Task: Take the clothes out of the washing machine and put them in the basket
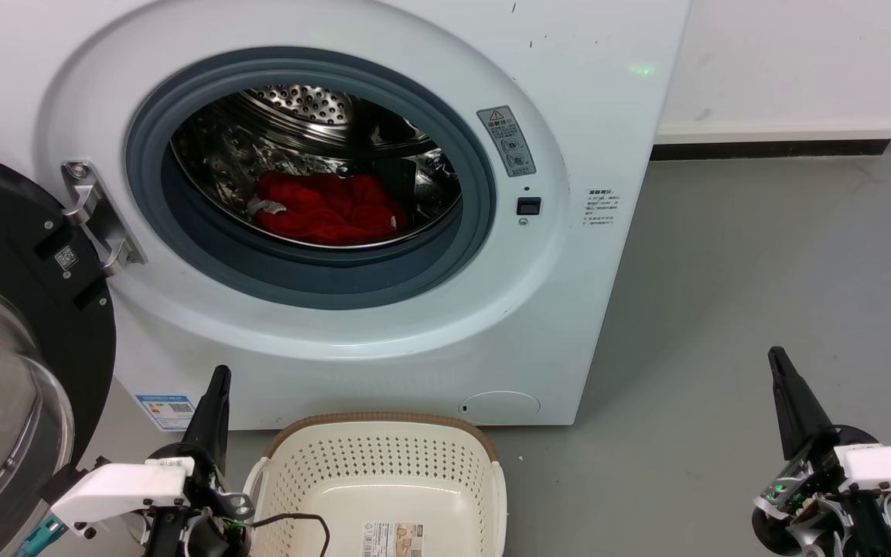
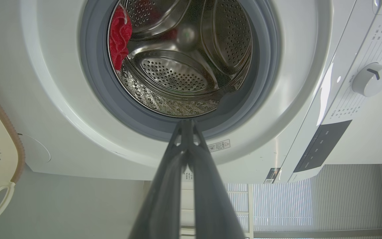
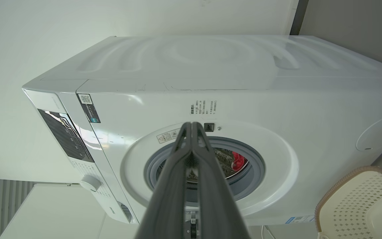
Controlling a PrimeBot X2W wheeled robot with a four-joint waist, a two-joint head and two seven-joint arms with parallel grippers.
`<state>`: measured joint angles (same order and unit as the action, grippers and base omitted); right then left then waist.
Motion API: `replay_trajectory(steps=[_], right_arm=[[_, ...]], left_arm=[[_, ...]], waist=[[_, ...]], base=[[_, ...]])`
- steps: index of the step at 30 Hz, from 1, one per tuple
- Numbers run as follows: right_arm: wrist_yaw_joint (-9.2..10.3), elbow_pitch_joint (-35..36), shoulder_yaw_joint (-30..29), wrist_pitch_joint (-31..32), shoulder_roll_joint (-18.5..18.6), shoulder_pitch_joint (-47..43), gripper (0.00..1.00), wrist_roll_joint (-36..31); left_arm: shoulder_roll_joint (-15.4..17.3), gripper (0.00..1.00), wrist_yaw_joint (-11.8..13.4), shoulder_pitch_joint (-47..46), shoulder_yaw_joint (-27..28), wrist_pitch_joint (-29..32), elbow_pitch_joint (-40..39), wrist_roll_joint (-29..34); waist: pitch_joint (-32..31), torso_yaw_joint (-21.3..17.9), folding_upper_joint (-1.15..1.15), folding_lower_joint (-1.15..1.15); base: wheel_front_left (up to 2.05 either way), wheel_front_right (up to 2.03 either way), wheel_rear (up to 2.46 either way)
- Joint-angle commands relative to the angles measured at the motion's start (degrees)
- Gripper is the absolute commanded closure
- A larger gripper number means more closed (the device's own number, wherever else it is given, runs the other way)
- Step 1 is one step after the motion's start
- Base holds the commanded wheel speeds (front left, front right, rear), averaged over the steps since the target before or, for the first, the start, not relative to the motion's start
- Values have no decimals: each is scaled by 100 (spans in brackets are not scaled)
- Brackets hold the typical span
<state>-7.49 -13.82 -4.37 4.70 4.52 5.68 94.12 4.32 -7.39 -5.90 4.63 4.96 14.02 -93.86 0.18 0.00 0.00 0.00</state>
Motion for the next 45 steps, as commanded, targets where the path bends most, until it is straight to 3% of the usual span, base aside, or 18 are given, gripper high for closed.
replay_trajectory(steps=[1,45], right_arm=[[0,-16,-10,23,-16,63,100,-27],[0,-23,-110,93,-80,77,100,-106]], left_arm=[[-25,100,-18,-27,28,28,-18,27],[-69,100,-19,-38,101,87,-10,90]], waist=[[0,0,0,0],[0,0,0,0]], base=[[0,0,0],[0,0,0]])
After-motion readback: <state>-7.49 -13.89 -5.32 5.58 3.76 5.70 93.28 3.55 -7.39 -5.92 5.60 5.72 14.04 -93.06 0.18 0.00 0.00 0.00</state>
